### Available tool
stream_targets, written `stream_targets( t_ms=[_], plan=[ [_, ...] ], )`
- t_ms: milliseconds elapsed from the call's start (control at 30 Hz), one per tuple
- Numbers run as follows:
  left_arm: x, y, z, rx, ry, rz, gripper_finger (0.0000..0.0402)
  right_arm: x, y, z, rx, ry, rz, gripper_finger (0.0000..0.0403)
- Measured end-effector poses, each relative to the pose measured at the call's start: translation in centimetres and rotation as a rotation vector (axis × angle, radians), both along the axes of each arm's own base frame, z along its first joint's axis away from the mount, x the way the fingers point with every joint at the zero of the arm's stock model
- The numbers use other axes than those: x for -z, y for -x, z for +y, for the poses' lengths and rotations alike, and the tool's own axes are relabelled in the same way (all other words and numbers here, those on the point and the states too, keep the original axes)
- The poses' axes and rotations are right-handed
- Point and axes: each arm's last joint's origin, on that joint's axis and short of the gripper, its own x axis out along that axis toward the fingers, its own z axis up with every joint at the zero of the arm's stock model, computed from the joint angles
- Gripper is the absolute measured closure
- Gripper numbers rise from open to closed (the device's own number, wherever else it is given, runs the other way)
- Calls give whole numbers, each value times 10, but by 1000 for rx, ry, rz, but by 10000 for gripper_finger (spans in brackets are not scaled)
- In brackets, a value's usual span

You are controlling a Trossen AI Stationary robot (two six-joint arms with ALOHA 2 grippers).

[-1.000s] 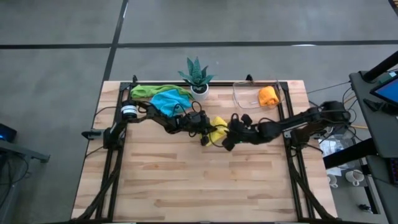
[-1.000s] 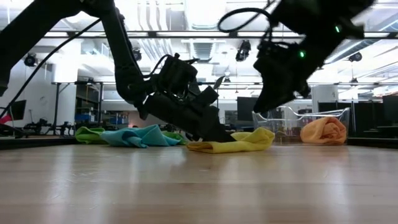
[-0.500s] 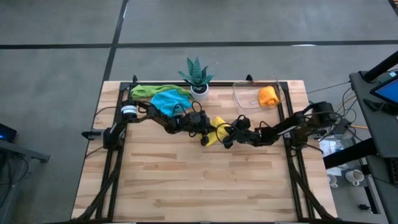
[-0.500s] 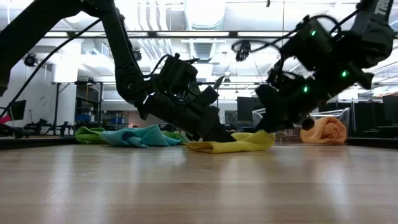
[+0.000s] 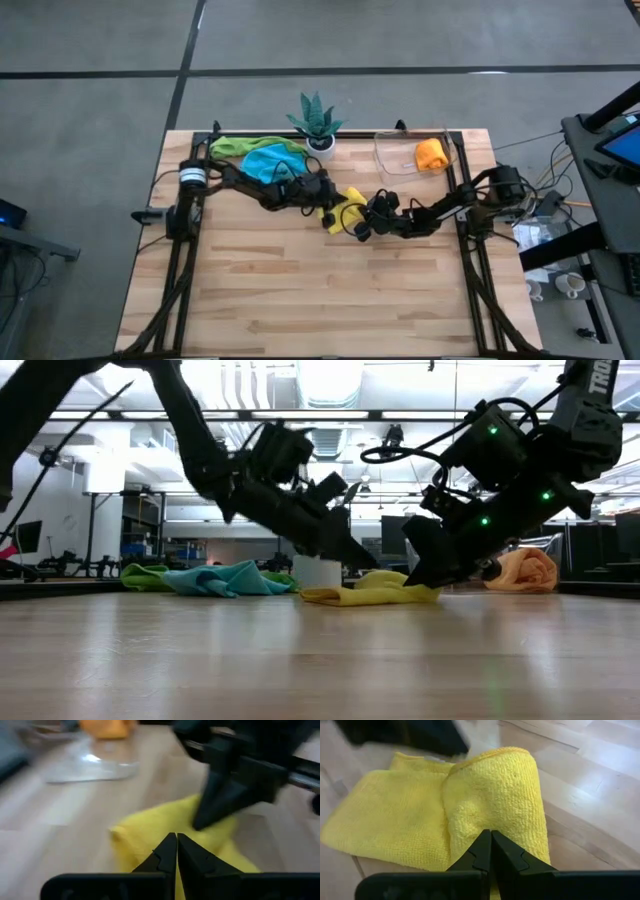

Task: Roll microfiber towels into tight, uniform cylinder then place into a basket
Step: Roll the yellow microfiber cloth

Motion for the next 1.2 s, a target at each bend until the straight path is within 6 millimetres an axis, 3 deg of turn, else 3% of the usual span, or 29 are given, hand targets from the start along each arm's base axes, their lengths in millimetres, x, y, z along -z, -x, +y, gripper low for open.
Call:
stream_targets(
  t_ms=[100,200,500,933,1200],
  plan=[
    [-12,3,1,-46,-34,-2,402,-4,0,0,-8,-6,-8,394],
    [-16,2,-2,60,-16,-21,402,-7,1,0,-16,-10,-13,394],
    [4,-3,-3,193,-88,39,402,-7,1,0,-13,-13,-16,394],
    [18,-24,46,153,-143,98,402,-6,0,0,-2,-25,-27,394],
    [17,-24,47,134,-181,171,402,-6,0,1,-6,-25,-25,394]
  ],
)
